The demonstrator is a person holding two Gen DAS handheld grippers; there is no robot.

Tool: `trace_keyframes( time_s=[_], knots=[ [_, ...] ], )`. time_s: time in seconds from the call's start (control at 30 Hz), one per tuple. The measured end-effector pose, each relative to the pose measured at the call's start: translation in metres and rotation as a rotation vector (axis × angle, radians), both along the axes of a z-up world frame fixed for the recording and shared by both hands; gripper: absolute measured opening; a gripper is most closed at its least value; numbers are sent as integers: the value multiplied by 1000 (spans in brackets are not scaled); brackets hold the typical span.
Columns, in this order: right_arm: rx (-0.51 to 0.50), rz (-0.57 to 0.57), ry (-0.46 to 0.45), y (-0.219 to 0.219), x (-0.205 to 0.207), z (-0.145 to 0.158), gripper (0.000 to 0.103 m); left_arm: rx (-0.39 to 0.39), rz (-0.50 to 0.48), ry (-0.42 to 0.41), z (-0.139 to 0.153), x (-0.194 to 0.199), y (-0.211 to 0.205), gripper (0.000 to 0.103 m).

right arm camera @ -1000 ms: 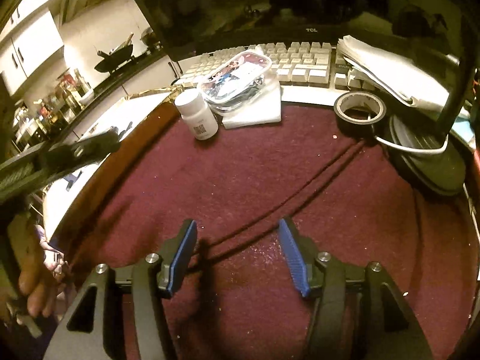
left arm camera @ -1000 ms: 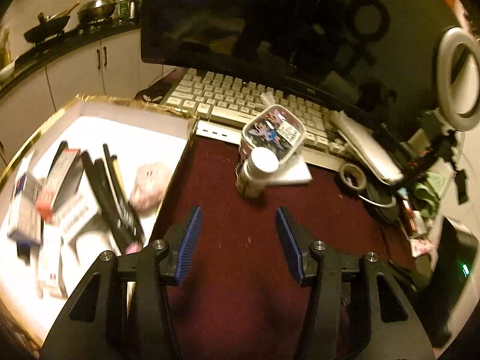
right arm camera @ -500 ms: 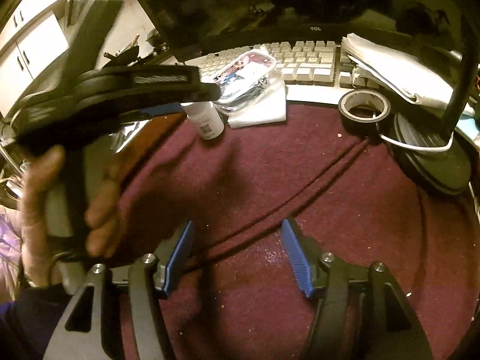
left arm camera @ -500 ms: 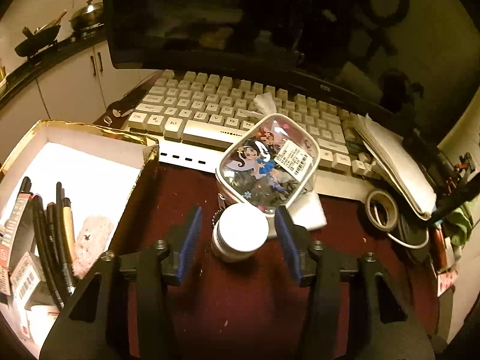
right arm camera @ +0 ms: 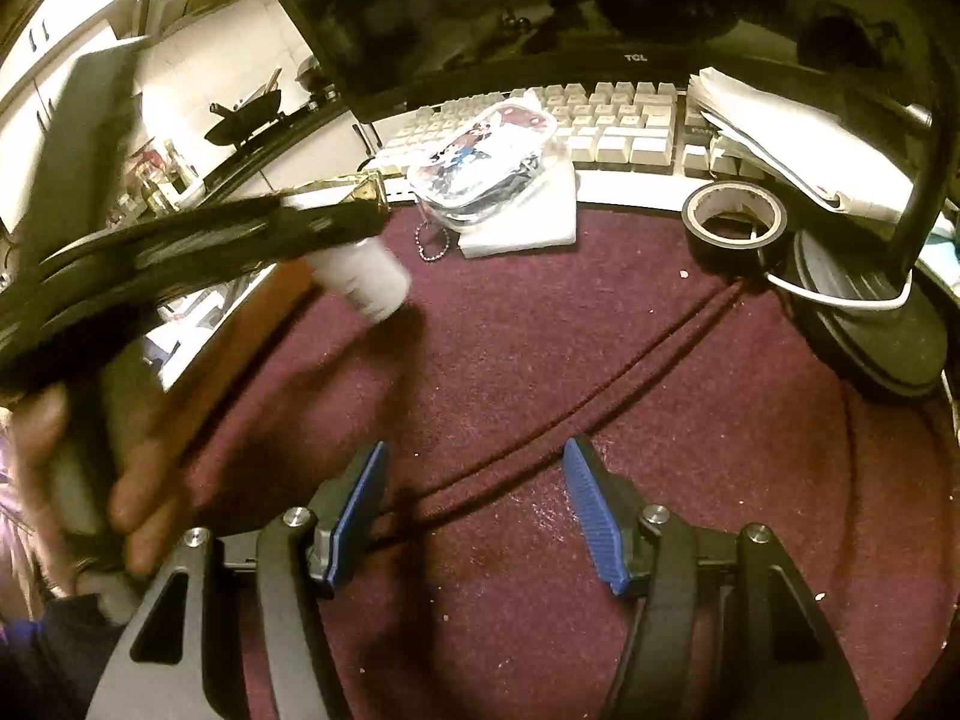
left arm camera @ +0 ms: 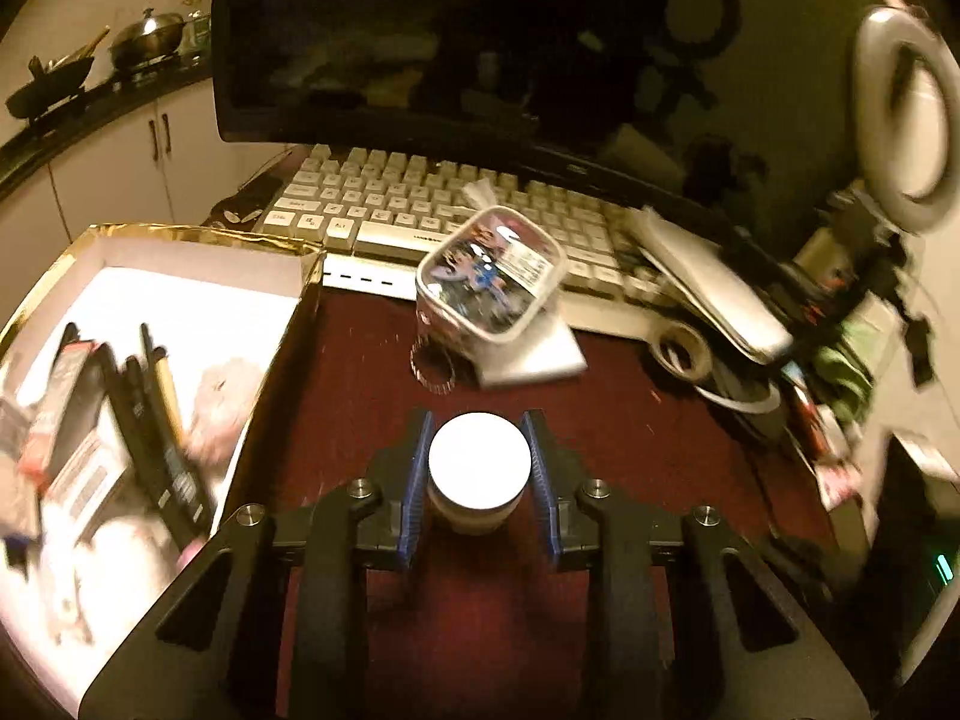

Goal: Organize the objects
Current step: 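Grasp the white green-labelled pill bottle with the left tool, then reach the right tool to the clear sticker-covered plastic box and grasp it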

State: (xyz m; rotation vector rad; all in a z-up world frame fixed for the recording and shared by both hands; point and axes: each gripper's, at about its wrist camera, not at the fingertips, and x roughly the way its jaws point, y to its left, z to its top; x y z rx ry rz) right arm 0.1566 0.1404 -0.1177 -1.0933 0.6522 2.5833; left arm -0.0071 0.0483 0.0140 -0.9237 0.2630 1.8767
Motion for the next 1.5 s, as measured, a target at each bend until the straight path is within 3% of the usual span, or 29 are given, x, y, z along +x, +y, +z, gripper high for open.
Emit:
trace_keyframes(
  time_s=[0.1, 0.23, 0.37, 0.5, 0.6, 1.03, 1.23, 1.4, 1.5],
  knots=[
    [26, 1, -17, -4, -2, 1, 61, -6, -44, -5, 9, 13, -26, 30],
    [54, 1, -35, -7, -5, 0, 61, -93, -161, 10, 9, 37, -49, 30],
    [93, 0, -61, -12, -8, 0, 61, -201, -256, 89, -4, 60, -47, 30],
    [113, -2, -89, -14, -12, 1, 61, -226, -280, 107, -17, 67, -35, 30],
    [90, -17, -91, -10, -10, 1, 61, -218, -270, 138, -18, 66, -28, 30],
    [55, -95, -84, 8, 2, 6, 61, -242, -169, 114, -45, 42, 9, 30],
    [55, -94, -71, 11, 0, 7, 61, -192, -129, 88, -49, 36, 4, 30],
    [70, -83, -57, 11, -5, 13, 61, -160, -128, 124, -50, 41, 1, 30],
    [59, -87, -34, 14, -8, 18, 61, -125, -109, 79, -48, 33, -4, 30]
  ],
)
